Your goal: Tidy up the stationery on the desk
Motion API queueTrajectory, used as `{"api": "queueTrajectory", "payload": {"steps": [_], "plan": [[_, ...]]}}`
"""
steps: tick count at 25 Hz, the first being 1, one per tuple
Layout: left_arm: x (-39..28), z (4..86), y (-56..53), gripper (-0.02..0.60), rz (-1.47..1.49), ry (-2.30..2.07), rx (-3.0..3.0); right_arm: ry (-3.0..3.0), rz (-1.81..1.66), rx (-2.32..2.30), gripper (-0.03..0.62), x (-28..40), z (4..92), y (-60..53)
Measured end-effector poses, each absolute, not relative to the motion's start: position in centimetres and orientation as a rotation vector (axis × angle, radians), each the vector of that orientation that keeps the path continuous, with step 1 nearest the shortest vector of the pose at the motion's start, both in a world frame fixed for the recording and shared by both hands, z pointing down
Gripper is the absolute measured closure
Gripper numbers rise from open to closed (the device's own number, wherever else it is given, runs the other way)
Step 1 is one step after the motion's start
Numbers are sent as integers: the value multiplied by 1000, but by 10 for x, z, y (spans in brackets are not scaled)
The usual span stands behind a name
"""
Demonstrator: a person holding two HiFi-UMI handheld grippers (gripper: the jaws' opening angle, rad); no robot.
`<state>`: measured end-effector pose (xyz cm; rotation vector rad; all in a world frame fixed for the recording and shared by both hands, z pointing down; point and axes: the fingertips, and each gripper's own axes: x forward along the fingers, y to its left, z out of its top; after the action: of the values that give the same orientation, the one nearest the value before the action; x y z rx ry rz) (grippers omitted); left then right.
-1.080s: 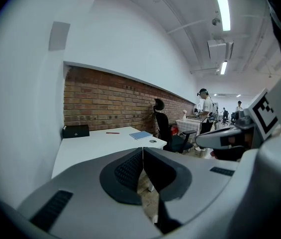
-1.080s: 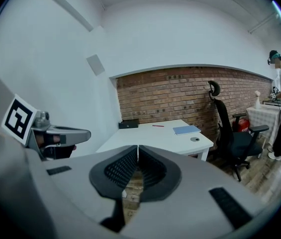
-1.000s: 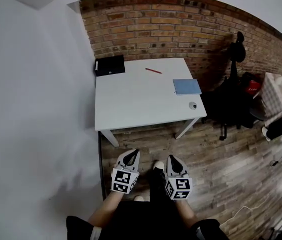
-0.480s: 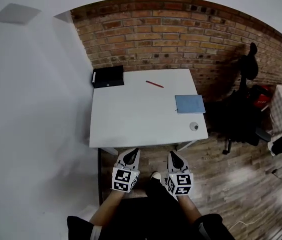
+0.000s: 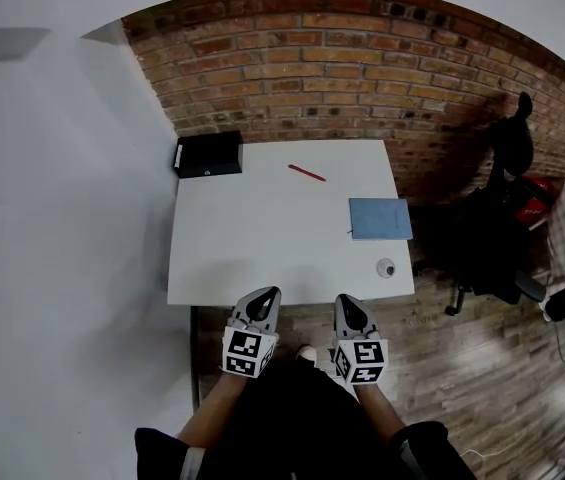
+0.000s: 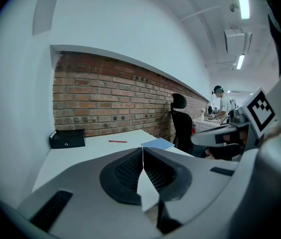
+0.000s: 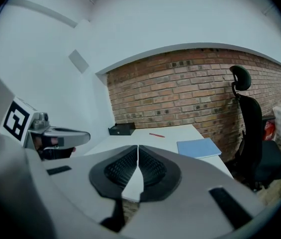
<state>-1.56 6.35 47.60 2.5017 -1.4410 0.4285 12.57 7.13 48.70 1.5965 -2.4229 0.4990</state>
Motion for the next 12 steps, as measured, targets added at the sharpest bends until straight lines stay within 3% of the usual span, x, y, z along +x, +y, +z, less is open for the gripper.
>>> {"api": "queueTrajectory", "payload": {"steps": [12], "plan": [[4,475,6,566,444,-1335,2585,-2366,531,1674,571,136,490,29]]}}
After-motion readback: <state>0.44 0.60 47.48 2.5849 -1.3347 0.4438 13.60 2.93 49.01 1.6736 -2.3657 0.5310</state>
